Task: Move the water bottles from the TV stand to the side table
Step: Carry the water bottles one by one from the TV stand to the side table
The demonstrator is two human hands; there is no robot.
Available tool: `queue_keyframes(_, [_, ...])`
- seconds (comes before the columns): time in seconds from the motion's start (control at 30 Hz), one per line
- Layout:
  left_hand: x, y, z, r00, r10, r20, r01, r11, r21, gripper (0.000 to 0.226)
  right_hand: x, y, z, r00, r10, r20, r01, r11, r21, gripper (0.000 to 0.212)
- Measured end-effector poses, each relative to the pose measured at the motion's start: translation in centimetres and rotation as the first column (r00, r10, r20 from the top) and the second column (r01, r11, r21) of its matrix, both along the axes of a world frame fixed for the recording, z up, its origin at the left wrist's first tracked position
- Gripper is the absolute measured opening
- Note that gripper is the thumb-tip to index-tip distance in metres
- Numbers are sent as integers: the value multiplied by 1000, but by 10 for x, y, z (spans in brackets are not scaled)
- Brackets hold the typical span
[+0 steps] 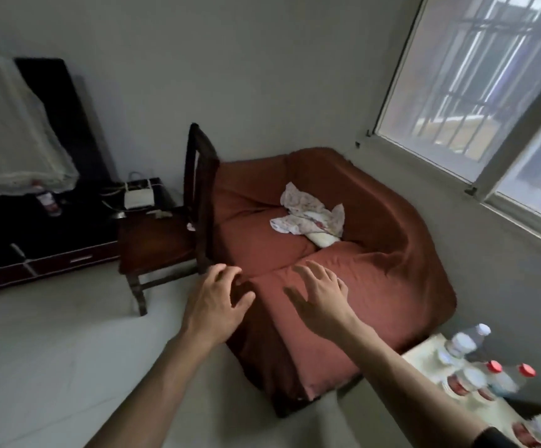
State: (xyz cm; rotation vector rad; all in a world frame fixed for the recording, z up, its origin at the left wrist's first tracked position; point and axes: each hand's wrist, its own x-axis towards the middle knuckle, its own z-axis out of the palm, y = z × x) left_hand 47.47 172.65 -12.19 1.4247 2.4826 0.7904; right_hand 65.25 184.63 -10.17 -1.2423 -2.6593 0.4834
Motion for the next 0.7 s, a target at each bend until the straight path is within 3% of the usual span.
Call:
queue_keyframes(0.37, [-119, -144, 0, 941, 337, 36, -338, 941, 29, 61, -166, -84, 2, 943, 329, 40, -326, 943, -70, 54])
queue_keyframes(0.7, [-190, -148, -5, 894, 448, 13, -448, 894, -27, 67, -268, -69, -19, 897, 442, -7, -441, 893, -89, 54])
